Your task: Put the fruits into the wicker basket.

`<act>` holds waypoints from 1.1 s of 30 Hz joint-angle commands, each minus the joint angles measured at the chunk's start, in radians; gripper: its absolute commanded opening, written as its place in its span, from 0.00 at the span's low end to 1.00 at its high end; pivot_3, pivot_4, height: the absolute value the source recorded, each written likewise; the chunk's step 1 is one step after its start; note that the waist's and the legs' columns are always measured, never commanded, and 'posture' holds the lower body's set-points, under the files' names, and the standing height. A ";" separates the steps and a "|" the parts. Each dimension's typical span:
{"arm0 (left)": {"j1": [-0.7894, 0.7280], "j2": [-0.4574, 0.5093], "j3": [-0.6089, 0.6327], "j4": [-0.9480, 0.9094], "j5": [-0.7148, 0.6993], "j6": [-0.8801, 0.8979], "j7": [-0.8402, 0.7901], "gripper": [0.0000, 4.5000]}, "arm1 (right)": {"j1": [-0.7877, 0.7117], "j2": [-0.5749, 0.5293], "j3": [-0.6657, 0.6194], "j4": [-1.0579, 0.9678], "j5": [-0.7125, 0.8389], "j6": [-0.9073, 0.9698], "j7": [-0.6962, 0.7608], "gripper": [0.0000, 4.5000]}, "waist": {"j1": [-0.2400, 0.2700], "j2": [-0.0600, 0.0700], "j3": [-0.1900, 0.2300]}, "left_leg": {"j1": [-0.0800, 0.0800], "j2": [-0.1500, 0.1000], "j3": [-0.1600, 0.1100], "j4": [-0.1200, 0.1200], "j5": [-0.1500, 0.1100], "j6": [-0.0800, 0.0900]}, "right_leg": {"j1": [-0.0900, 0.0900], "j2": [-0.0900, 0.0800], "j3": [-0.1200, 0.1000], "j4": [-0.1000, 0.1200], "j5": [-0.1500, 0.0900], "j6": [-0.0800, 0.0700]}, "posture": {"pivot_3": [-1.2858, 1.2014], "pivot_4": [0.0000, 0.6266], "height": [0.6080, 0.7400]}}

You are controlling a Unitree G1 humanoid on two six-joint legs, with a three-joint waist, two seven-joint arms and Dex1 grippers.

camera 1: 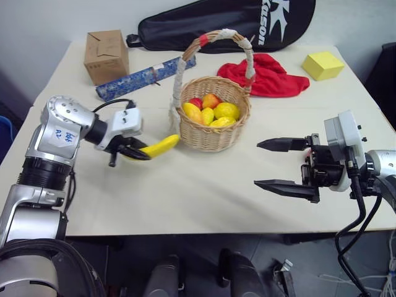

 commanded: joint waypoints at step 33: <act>-0.395 -0.549 0.033 0.476 -0.046 0.169 0.706 0.42 | -0.005 0.022 -0.035 -0.023 -0.002 -0.025 -0.073 1.00 | 0.000 0.001 0.000 | 0.002 0.000 -0.001 0.008 -0.003 0.002 | 0.007 -0.004 -0.002 -0.005 0.006 0.005 | 0.52 0.24 1.00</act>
